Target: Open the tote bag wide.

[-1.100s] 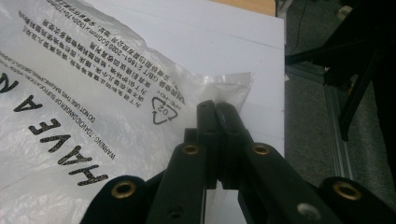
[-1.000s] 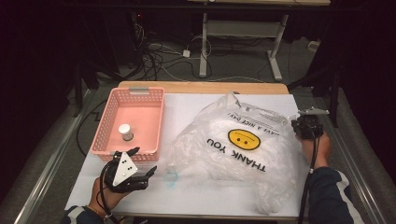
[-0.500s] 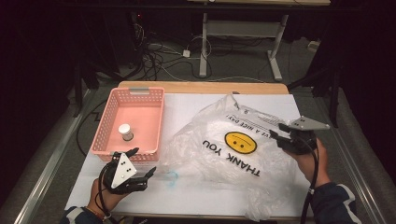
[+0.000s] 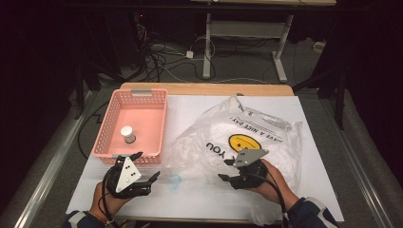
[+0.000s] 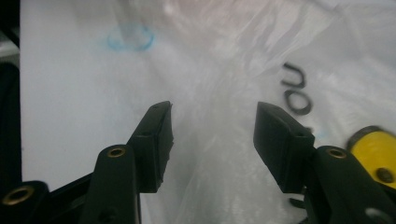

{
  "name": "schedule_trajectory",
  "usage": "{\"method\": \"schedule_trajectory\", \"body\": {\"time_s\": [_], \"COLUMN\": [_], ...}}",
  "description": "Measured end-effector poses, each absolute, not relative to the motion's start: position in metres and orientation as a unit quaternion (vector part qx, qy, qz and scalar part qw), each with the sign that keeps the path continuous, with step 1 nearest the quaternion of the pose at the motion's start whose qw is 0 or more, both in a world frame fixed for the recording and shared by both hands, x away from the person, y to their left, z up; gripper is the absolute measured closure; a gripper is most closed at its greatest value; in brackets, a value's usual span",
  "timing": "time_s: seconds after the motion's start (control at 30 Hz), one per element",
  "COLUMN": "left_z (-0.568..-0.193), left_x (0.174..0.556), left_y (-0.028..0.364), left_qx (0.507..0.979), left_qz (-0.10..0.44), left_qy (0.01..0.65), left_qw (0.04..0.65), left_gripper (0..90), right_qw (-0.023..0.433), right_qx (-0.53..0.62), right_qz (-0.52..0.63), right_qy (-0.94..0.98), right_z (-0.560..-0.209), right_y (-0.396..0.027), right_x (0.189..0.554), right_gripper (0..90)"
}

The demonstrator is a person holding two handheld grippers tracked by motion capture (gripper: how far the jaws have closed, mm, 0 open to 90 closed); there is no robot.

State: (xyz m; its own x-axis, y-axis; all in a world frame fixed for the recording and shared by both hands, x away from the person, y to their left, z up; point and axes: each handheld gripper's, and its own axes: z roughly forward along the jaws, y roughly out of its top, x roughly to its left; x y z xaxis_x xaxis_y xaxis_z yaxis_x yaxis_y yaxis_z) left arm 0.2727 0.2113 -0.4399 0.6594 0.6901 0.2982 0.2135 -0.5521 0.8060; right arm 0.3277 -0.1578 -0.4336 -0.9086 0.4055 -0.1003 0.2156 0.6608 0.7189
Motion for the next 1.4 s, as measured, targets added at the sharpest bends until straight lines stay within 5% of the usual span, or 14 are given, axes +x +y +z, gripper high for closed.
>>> {"method": "schedule_trajectory", "body": {"time_s": [0.17, 0.53, 1.1, 1.4], "left_z": [-0.440, -0.442, -0.432, -0.427], "left_x": [0.272, 0.273, 0.283, 0.284], "left_y": [0.210, 0.209, 0.213, 0.219], "left_qx": [0.829, 0.831, 0.819, 0.811], "left_qz": [0.307, 0.305, 0.304, 0.310], "left_qy": [0.269, 0.268, 0.280, 0.290], "left_qw": [0.383, 0.380, 0.398, 0.402], "left_gripper": [17.9, 18.0, 18.0, 18.0], "right_qw": [0.128, 0.141, 0.265, 0.313], "right_qx": [0.190, 0.209, 0.290, 0.283], "right_qz": [0.314, 0.290, 0.375, 0.423], "right_qy": [0.921, 0.923, 0.840, 0.802], "right_z": [-0.455, -0.461, -0.423, -0.377], "right_y": [-0.153, -0.152, -0.162, -0.174], "right_x": [0.336, 0.342, 0.402, 0.395], "right_gripper": [51.9, 89.4, 90.0, 90.0]}}
